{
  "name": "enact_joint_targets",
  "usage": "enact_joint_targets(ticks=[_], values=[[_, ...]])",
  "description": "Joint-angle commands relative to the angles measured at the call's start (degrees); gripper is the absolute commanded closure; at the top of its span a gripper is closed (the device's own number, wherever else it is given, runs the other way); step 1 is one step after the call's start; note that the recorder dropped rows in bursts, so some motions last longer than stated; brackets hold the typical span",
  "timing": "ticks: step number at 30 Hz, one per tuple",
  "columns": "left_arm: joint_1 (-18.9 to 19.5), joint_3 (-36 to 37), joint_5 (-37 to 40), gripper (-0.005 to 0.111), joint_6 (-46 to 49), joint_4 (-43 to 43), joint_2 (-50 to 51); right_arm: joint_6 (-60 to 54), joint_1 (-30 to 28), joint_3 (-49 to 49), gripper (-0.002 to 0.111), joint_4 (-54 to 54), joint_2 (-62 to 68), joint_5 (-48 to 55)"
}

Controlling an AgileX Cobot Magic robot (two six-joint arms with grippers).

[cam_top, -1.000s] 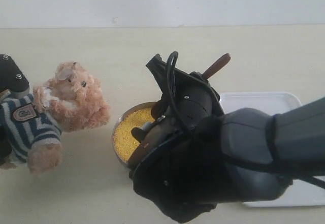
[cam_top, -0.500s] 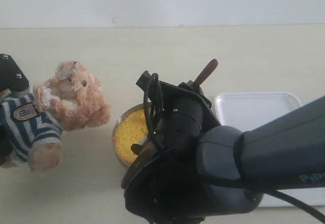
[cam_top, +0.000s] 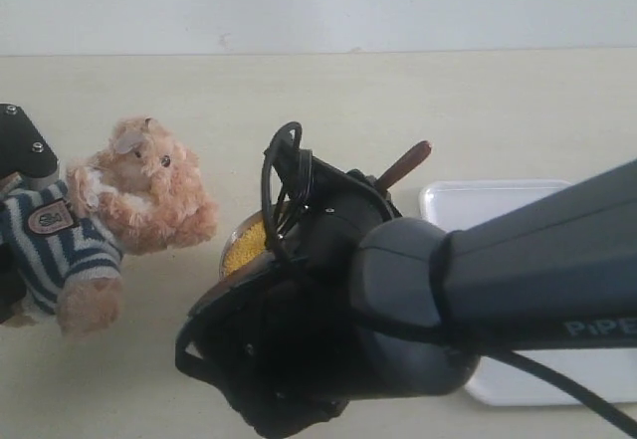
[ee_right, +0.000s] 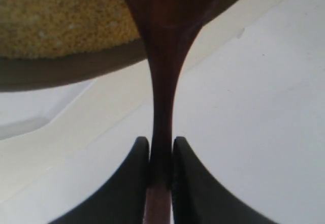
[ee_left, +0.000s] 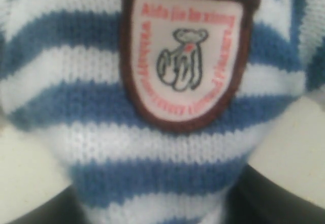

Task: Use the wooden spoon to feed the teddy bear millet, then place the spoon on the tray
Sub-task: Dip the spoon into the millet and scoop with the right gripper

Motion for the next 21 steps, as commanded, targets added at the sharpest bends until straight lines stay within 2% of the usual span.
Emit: enact_joint_targets(ticks=[1, 13, 21], values=[[-0.34, 0.01, -0.77, 0.103, -0.70, -0.71, -0.64, -3.65, 0.95, -0.63, 0.109, 4.74, -0.01, 0.51], [-0.34, 0.01, -0.89, 0.103, -0.70, -0.97, -0.64, -5.05, 1.13, -1.27, 0.109, 14.13, -0.60, 0.51], [-0.34, 0.01, -0.99, 0.103, -0.70, -1.77, -0.64, -5.53, 0.52, -9.40, 0.109, 26.37, -0.87, 0.51]])
